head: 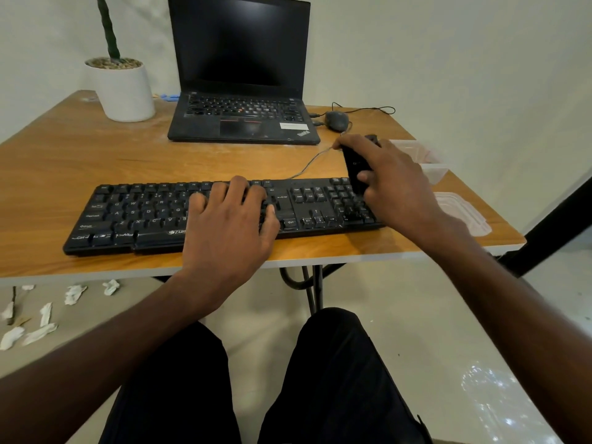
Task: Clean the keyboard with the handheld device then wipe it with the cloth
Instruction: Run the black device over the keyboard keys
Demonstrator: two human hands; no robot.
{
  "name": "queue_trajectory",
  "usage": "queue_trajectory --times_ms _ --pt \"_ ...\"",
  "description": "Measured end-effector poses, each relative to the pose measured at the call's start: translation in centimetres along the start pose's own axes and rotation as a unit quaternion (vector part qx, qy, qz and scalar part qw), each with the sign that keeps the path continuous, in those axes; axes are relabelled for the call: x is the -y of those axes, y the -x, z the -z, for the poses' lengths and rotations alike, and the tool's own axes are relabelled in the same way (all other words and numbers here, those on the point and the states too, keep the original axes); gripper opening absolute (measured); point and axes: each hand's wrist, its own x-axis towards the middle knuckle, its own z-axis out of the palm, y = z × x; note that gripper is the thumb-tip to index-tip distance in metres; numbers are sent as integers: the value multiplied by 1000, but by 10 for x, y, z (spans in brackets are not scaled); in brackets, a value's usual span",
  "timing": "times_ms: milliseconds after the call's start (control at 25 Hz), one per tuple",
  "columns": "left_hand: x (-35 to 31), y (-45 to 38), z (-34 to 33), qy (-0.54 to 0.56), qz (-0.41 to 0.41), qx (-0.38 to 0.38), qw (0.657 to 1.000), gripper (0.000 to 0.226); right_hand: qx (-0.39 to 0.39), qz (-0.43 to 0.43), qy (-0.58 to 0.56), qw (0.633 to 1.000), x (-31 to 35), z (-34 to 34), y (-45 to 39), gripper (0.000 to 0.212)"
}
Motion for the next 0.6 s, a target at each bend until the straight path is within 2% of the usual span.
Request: queue_trajectory --times_ms 120,280,360,440,520,600 --pt "-1 0 0 0 -2 0 1000 43 -1 18 -154 988 4 -5 5 71" --pt "-1 0 1 1 -3 1 1000 39 -67 -72 -68 993 -18 -4 2 76" --pt "-1 1 1 -1 -3 -1 1000 38 -99 -73 -118 985 -23 0 7 74" --pt "0 0 1 3 -2 2 1000 39 -72 -41 -170 982 -20 3 10 69" --pt "-1 1 1 6 -2 1 1000 38 -15 -30 -140 990 -22 8 11 68" --pt "-1 2 1 7 -1 -2 1000 38 -17 -52 -12 998 -29 17 11 70"
